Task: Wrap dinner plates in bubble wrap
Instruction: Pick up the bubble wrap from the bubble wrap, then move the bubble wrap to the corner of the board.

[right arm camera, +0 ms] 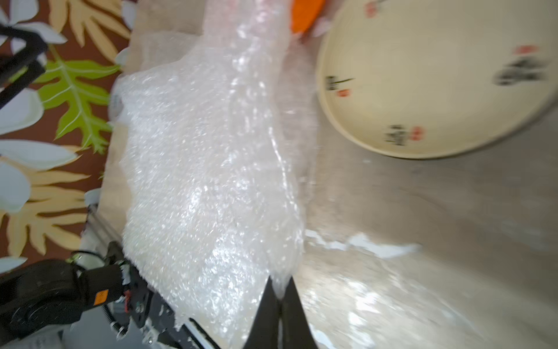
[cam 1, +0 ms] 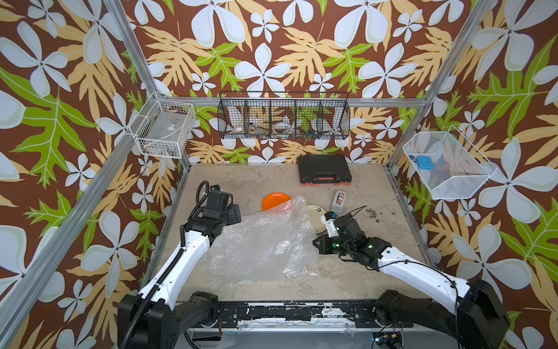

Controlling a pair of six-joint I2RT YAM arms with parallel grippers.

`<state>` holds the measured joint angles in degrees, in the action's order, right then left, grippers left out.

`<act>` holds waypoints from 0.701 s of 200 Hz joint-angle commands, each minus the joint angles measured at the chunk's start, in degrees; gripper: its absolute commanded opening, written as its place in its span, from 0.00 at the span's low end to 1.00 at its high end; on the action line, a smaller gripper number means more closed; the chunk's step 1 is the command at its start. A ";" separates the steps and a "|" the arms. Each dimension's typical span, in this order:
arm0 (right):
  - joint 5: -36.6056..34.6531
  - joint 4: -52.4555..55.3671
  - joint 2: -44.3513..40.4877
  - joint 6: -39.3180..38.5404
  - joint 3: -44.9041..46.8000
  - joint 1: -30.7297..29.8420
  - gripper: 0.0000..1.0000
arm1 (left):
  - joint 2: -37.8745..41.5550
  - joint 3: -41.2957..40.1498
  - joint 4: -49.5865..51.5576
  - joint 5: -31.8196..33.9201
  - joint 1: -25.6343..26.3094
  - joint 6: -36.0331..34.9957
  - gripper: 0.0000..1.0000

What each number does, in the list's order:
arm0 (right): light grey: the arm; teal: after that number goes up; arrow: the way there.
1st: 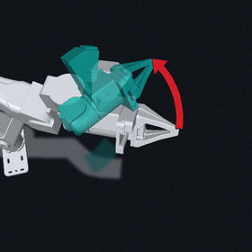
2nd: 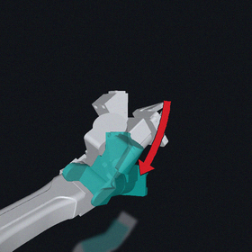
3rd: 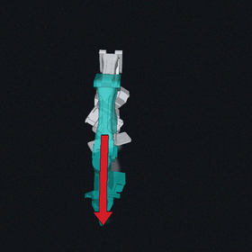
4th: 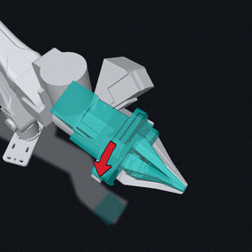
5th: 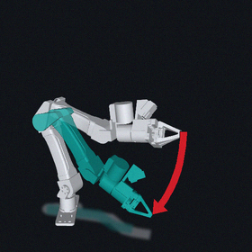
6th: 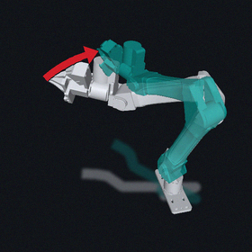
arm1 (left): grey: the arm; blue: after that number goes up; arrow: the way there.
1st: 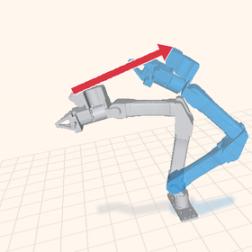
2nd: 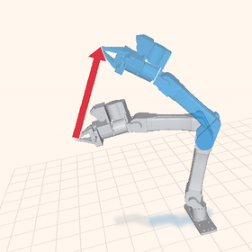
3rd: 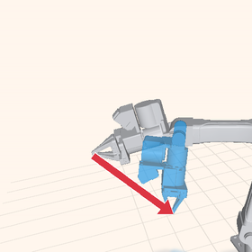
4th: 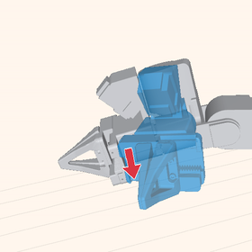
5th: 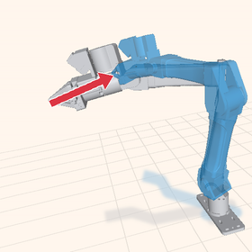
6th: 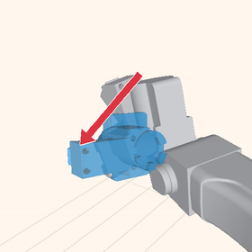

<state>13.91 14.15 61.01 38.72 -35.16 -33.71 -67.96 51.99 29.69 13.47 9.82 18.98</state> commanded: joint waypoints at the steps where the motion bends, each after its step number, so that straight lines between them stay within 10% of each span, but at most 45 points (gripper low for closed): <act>1: -4.19 8.01 -6.34 -2.82 2.83 6.80 0.00 | -4.83 1.19 6.24 5.01 -3.45 -1.27 0.90; 62: 3.00 5.09 -9.83 -4.50 6.02 14.78 0.00 | -22.28 0.90 5.73 -11.48 -8.14 -1.49 0.91; 110: 3.52 5.31 -10.80 -6.43 5.63 14.73 0.00 | -30.20 0.23 4.25 -5.54 -8.15 -0.43 0.95; 140: 2.79 6.10 -11.37 -7.34 5.39 14.75 0.00 | -32.16 -0.34 1.58 -7.05 -8.11 -0.18 0.67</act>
<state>16.84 19.77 49.98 32.77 -29.30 -19.00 -97.19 53.08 30.50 4.82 1.67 18.28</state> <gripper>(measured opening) 0.047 0.807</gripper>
